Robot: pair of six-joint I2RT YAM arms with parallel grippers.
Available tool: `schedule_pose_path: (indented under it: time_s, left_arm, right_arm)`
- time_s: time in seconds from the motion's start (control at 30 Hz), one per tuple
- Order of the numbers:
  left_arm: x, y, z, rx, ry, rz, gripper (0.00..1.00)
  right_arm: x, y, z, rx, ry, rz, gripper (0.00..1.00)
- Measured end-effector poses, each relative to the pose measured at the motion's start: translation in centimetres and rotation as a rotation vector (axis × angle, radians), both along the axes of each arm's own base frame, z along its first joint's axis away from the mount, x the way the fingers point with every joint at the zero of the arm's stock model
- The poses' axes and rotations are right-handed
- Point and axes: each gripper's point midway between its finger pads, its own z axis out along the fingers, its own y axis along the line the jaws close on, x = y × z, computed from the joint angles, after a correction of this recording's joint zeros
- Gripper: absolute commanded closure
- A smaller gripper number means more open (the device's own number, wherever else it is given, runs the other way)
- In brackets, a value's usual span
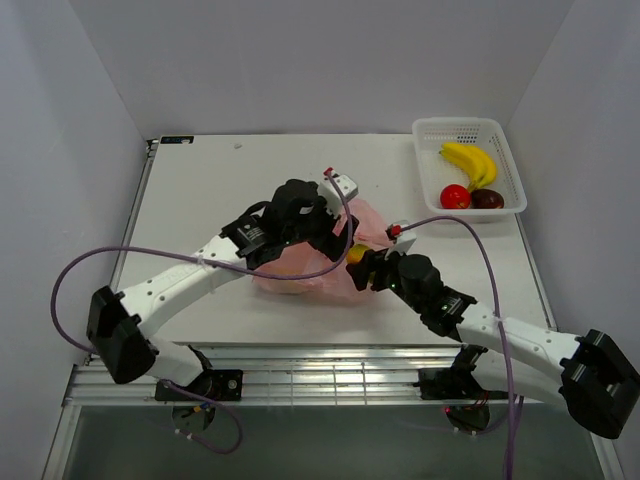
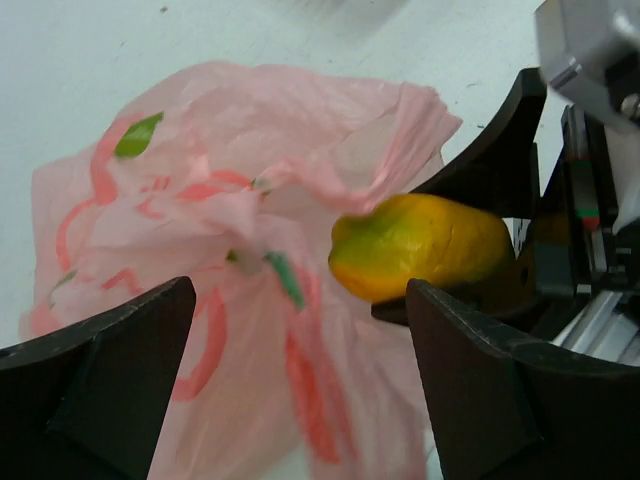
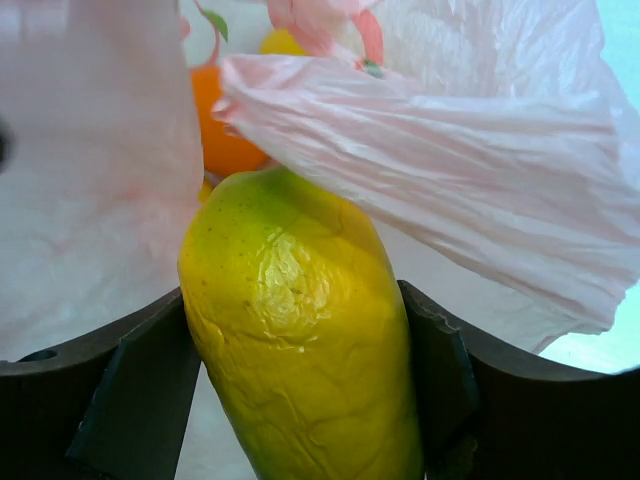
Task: Take the fake fruits out of the plastic bag
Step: Take out the fake fruit from the plastic bag, then place the fake fruit in the bin.
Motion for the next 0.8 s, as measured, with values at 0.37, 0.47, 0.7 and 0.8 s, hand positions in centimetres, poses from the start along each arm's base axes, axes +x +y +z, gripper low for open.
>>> schedule_pose_path:
  time_s: [0.37,0.47,0.7,0.8]
  left_arm:
    - [-8.0,10.3,9.5,-0.338,0.133,0.303,0.02]
    - [-9.7,9.1,8.0,-0.363,0.254,0.248,0.02]
    - [-14.1,5.5,3.2,-0.338,0.538,0.107,0.02]
    - [-15.5,4.5,4.1,-0.368,0.565,0.047,0.02]
  right_arm:
    - [-0.8,0.1,3.3,0.074,-0.018,0.026,0.92]
    - [-0.9,0.5,4.1,0.081,-0.020,0.040,0.92]
    - [0.0,0.4,7.3,0.076,-0.057,0.009,0.92]
    - [0.2,-1.1,8.7,0.041,-0.073,-0.049,0.92]
